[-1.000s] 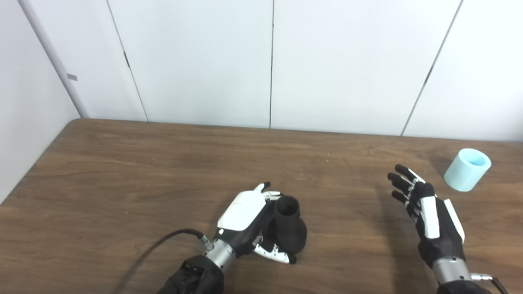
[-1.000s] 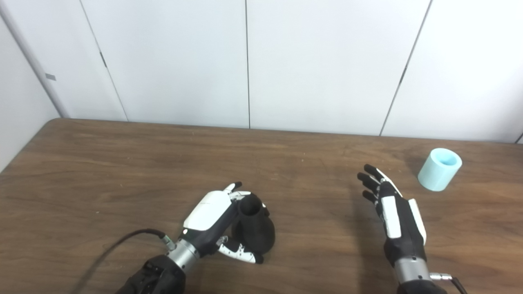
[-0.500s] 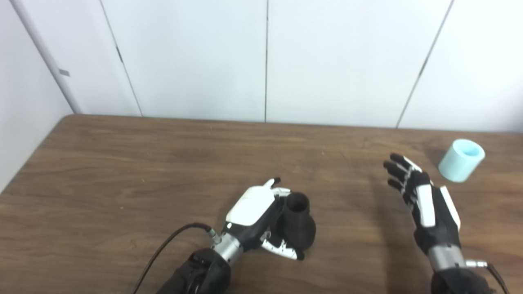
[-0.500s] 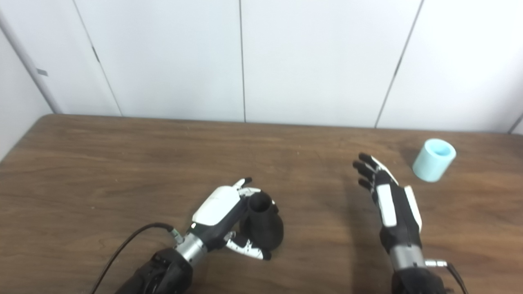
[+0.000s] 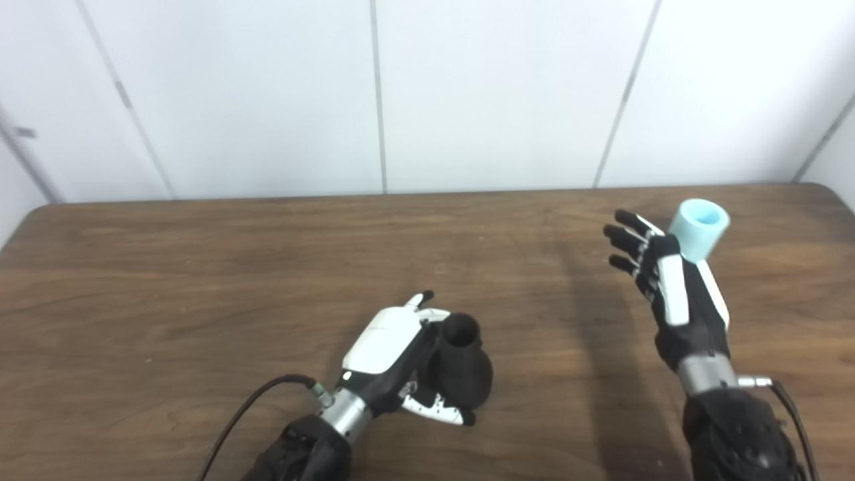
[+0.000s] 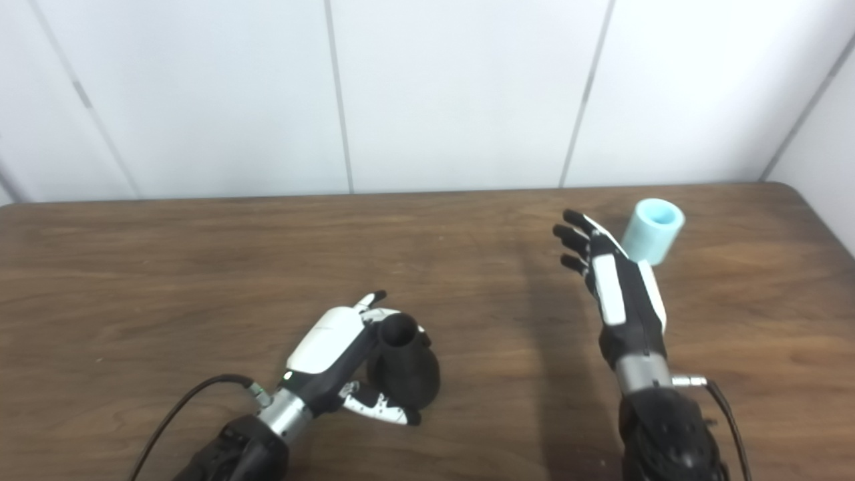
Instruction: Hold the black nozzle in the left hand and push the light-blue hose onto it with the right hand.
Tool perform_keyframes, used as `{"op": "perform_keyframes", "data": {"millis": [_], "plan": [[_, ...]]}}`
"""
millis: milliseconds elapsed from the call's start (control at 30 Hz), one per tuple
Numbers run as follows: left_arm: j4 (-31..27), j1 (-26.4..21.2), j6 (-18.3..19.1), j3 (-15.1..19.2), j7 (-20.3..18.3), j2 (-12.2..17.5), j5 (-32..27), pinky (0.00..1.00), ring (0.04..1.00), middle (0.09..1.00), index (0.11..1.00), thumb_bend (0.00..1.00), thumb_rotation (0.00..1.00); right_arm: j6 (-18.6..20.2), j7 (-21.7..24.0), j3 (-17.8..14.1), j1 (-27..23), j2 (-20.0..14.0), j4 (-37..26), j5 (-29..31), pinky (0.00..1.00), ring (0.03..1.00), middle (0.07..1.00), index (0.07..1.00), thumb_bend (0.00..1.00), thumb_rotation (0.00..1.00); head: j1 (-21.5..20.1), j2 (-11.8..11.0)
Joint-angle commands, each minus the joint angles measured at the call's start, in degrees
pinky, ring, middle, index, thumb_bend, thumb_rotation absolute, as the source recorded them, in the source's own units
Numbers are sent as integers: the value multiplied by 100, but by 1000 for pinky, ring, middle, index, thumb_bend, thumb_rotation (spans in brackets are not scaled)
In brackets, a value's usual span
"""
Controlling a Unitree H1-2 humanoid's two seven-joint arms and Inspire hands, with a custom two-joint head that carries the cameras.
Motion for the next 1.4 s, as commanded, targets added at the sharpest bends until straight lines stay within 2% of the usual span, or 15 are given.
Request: {"op": "perform_keyframes", "data": {"millis": [0,200,333,400,500,633,733,833,933,1033,1100,1233,1367], "plan": [[341,259,-26,-206,-473,188,98,1000,779,481,492,523,0,-12,-40,-70,-289,-169,-269,-120,825,875,807,837,546,960,-44,6],[342,258,-202,-154,-449,304,39,1000,750,478,494,522,0,110,-25,-192,-654,-546,-262,-216,811,865,812,824,610,848,-386,15],[341,246,-280,-119,-458,391,15,1000,741,483,491,522,0,231,-18,-231,-850,-722,-226,-294,793,855,816,816,592,754,-579,-27],[319,245,-282,-100,-486,433,16,1000,740,483,491,522,0,303,-11,-244,-1022,-879,-177,-428,799,851,821,814,597,643,-660,-56],[342,248,-290,-85,-497,477,27,1000,742,483,491,522,0,323,57,-207,-1274,-1192,9,-939,763,838,819,804,613,512,-825,-120],[396,248,-305,-74,-496,498,21,1000,745,474,497,522,0,329,488,-78,-1583,-1676,326,-1906,754,827,819,793,692,404,-1026,-217],[399,267,-324,-62,-492,513,1,1000,744,474,496,522,0,329,836,-100,-1776,-1787,544,-2323,776,836,819,790,730,349,-1159,-285],[398,294,-362,-40,-482,537,-23,1000,744,474,496,522,0,330,1092,-123,-1937,-1828,754,-2637,756,837,818,790,744,313,-1363,-372],[418,303,-412,-10,-480,571,-50,1000,743,475,496,522,0,329,1461,47,-2197,-2053,1149,-3225,760,843,817,789,737,278,-1445,-406],[451,301,-463,31,-477,607,-101,1000,743,476,495,522,0,329,1883,472,-2478,-2529,1685,-3697,789,860,829,790,745,283,-1651,-478],[471,301,-482,44,-471,620,-117,1000,742,472,498,522,0,328,2122,620,-2616,-2692,1928,-3870,801,899,845,801,757,277,-1712,-493],[460,327,-534,71,-455,670,-138,1000,742,469,500,522,0,328,2531,853,-2905,-2888,2433,-4189,821,924,862,818,800,256,-1965,-537],[504,314,-611,114,-436,705,-183,1000,740,471,499,522,0,329,2698,1045,-3165,-2933,2883,-4408,847,927,880,832,860,198,-2100,-568]]}}
